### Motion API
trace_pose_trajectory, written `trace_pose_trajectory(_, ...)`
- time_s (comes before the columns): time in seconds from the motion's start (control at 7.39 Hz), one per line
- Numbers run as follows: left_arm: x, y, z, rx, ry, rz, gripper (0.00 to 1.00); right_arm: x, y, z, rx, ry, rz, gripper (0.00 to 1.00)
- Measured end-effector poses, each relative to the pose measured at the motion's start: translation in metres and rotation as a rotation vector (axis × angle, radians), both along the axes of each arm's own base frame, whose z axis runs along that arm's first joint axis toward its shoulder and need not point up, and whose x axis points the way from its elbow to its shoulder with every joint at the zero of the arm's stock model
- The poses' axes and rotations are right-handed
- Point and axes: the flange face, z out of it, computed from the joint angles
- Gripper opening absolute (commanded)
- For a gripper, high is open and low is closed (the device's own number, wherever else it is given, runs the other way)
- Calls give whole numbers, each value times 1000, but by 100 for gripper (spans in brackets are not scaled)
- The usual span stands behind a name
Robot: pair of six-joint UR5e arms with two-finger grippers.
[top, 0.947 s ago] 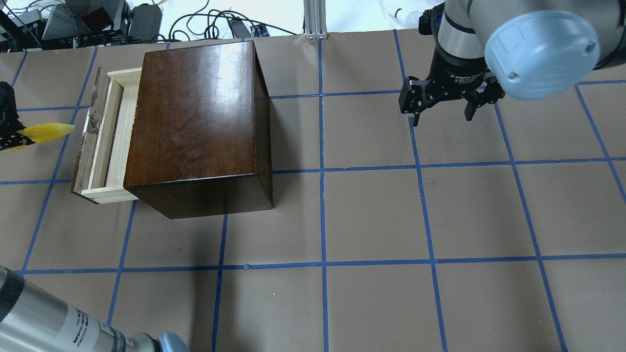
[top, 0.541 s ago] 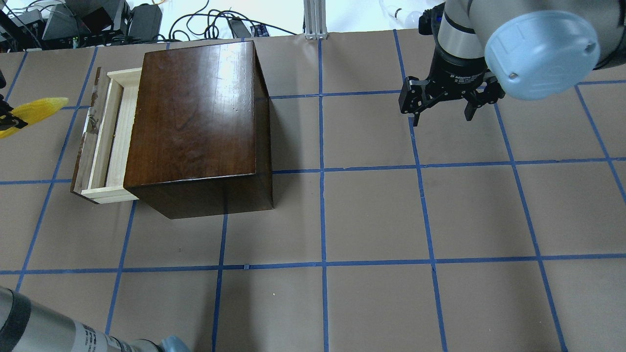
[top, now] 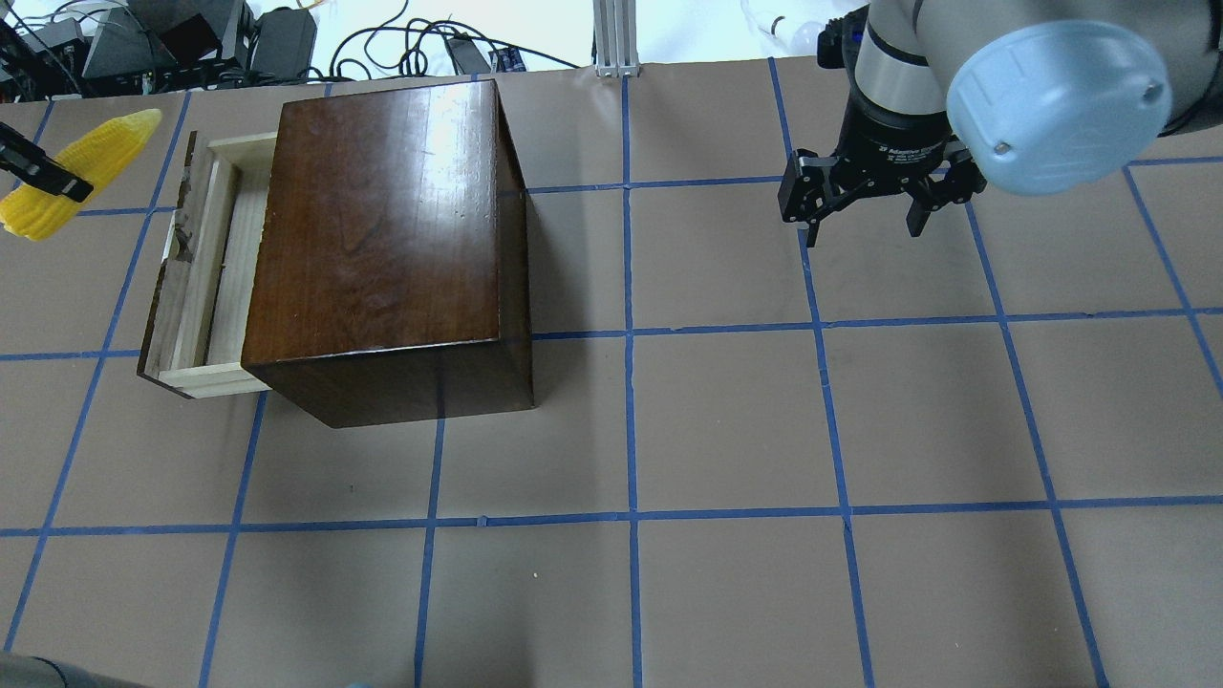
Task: Open drawer and put corn inside
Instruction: 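Lift the corn and carry it with the left gripper over the drawer, then lower the corn into the open drawer and open the left gripper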
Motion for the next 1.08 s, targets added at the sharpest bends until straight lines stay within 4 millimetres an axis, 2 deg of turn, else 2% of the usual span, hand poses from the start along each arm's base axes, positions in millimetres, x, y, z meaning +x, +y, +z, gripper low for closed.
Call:
trace_pose_trajectory(0.41,-58,-1,8,27,58,248,0,0,0,0,0,0,0,100)
trace_pose_trajectory(0.81,-92,3,-8,84,16,486,0,0,0,0,0,0,0,100)
trace_pose_trajectory(1.08,-118,5,-18,105,3,578,0,0,0,0,-1,1,0,100)
